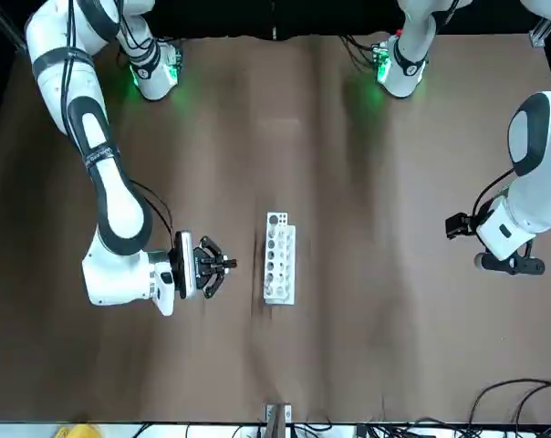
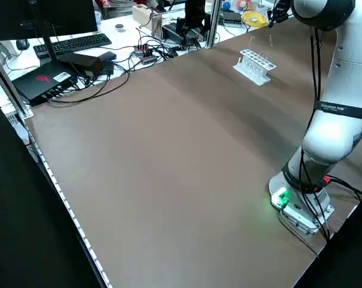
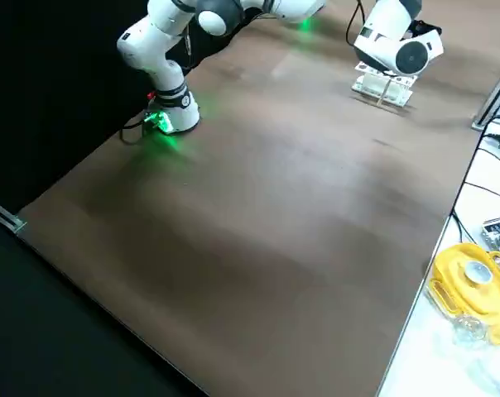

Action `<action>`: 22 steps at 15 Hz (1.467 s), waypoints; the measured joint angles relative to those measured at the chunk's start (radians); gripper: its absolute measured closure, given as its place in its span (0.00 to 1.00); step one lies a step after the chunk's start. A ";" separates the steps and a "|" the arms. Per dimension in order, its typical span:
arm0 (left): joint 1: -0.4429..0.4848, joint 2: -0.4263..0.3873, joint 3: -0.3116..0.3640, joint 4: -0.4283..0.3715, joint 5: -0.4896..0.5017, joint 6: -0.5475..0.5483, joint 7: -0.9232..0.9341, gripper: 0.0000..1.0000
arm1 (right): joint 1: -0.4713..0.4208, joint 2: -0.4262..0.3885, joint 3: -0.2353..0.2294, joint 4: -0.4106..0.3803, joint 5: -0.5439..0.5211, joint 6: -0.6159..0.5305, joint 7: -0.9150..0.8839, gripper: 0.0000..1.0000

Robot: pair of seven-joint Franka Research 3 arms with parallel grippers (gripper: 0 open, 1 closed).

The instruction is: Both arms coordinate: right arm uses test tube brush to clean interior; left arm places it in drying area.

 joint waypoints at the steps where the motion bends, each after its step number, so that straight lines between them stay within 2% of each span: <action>1: 0.000 0.000 0.000 0.000 0.000 0.000 0.000 0.00 | 0.000 0.001 0.006 0.000 0.030 -0.001 -0.017 0.97; 4: 0.000 0.000 0.000 0.000 0.000 0.000 0.000 0.00 | 0.000 0.003 0.030 0.000 0.109 -0.001 -0.055 0.97; 10: 0.000 0.000 0.000 0.000 0.000 0.000 0.000 0.00 | 0.002 0.004 0.091 0.006 0.172 0.005 -0.077 0.97; 19: 0.000 0.000 0.000 0.000 0.000 0.000 0.000 0.00 | 0.001 0.024 0.096 0.006 0.438 0.003 -0.414 0.97; 22: 0.000 0.000 0.000 0.000 0.000 0.000 0.000 0.00 | 0.001 0.027 0.096 0.006 0.476 0.003 -0.465 0.97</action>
